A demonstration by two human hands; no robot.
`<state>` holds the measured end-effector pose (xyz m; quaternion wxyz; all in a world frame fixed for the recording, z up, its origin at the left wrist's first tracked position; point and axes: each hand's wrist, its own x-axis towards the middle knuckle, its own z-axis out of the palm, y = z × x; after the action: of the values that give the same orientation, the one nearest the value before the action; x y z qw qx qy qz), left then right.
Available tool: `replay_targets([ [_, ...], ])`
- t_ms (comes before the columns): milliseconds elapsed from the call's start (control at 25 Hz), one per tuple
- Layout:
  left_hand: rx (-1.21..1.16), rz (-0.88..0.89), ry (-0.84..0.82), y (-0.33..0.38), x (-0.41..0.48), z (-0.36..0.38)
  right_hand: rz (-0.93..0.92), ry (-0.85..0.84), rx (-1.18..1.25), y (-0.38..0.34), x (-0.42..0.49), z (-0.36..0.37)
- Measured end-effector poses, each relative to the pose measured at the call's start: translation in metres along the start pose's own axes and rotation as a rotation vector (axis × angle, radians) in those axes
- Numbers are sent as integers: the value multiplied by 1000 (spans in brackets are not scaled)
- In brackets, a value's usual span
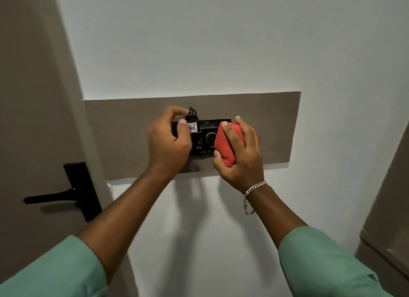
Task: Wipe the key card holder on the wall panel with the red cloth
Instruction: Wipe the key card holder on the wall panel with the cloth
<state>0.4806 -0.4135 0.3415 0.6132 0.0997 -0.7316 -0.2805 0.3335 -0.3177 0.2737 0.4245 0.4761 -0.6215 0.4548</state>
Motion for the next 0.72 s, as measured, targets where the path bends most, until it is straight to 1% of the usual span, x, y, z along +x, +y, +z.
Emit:
replay_targets([
  [40,147,95,41,-18,7,-14,19,23,-6,-3,3,10],
  [80,273,171,24,-38,12,-26,36,40,-17,-3,6,18],
  [200,660,423,-199,-93,23,-42,21,21,-66,3,6,37],
  [240,805,503,-233,-107,24,-41,7,1,-93,5,5,44],
  [320,1020,610,-197,-130,27,-37,20,4,-153,7,5,60],
  [440,1110,667,-91,-147,29,-30,25,90,-210,15,5,80],
  [560,1087,695,-44,-148,29,-29,-97,126,-221,35,-2,74],
  [600,1087,702,-34,-148,29,-29,-76,148,-205,37,0,74],
  [720,1095,705,-28,-148,28,-28,143,243,-166,20,16,88],
])
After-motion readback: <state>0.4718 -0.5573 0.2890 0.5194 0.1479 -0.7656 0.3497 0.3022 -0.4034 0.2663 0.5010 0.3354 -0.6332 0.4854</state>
